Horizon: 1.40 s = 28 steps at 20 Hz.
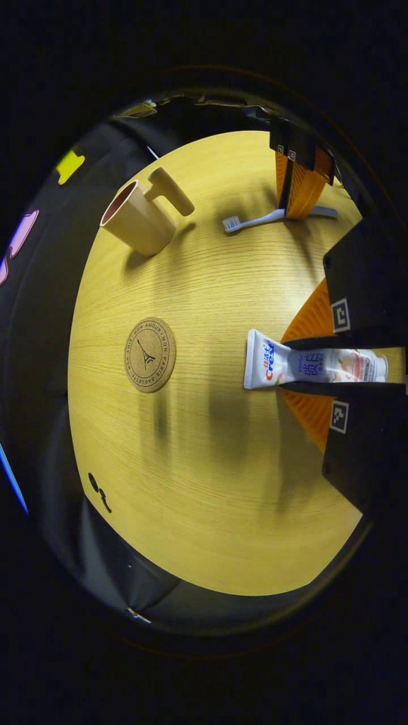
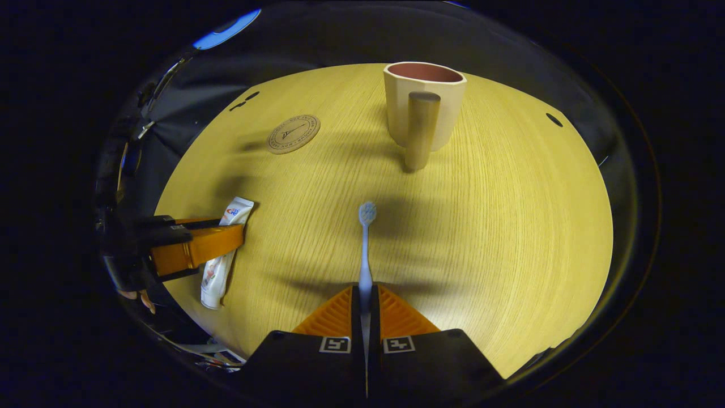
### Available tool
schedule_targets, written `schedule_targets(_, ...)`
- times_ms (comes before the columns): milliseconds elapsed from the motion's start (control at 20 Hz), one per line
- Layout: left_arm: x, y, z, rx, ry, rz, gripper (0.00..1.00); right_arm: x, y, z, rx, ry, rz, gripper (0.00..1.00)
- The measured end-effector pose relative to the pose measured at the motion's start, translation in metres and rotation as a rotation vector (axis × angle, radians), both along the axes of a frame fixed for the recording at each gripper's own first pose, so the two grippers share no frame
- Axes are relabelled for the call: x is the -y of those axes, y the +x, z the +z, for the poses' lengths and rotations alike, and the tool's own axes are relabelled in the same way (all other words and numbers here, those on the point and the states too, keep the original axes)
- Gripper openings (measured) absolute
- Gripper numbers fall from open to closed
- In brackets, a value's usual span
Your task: Put the toothbrush and toothpaste on the desktop into the cup, then pick up the cup and place it on the coaster on the desktop.
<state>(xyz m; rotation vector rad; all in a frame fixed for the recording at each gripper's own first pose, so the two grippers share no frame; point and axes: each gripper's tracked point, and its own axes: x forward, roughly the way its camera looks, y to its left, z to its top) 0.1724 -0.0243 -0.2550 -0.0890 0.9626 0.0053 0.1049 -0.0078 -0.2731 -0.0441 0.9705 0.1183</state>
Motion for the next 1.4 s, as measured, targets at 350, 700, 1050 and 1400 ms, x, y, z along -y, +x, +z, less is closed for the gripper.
schedule_targets(350,0.0,-0.008,0.004,0.035,-0.056,0.075,0.28,0.028,-0.006,0.031,0.091,0.039,0.028,0.06)
schedule_targets(700,0.002,-0.008,0.056,0.175,-0.08,0.096,0.32,0.043,-0.008,0.064,0.185,0.116,-0.001,0.06)
schedule_targets(1050,0.045,0.029,0.183,0.431,-0.13,0.011,0.28,0.059,0.001,0.112,0.313,0.164,-0.028,0.06)
schedule_targets(1400,0.116,0.106,0.271,0.659,-0.182,-0.125,0.27,0.082,0.004,0.162,0.423,0.219,-0.08,0.06)
